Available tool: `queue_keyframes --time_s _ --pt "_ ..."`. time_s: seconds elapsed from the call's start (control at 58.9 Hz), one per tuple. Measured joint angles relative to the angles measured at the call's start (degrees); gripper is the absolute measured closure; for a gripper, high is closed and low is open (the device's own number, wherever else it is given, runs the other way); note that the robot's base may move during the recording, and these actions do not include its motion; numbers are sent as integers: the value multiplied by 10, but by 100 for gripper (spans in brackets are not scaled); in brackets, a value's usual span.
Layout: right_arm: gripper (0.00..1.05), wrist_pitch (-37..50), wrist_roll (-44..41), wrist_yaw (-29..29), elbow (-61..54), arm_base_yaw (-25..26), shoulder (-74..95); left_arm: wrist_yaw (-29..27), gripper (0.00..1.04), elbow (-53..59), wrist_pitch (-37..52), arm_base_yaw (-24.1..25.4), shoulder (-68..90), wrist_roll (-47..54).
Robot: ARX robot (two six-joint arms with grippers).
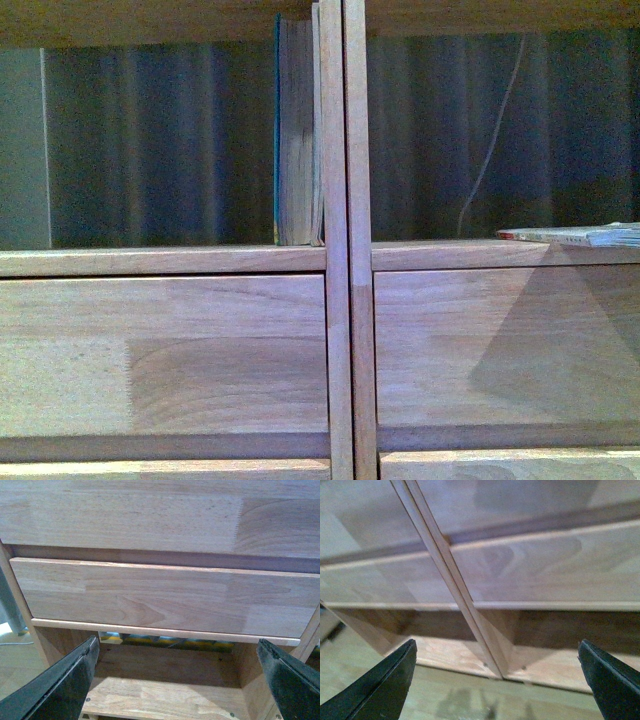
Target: Organize books on shelf
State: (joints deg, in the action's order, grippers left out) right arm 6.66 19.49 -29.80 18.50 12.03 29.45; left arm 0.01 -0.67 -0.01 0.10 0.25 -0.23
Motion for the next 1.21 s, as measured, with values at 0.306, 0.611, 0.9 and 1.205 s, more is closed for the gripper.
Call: queue_keyframes --time_s 0.306,0.611,0.9,1.205 --pt "7 140 359 93 265 -45 341 0 7 0 0 0 0 0" --pt "7 132 443 174 348 -76 433 0 7 0 0 0 0 0" --pt "26 118 457 214 375 -39 462 0 7 0 0 0 0 0" --pt "72 125 454 198 360 -49 441 0 7 0 0 0 0 0"
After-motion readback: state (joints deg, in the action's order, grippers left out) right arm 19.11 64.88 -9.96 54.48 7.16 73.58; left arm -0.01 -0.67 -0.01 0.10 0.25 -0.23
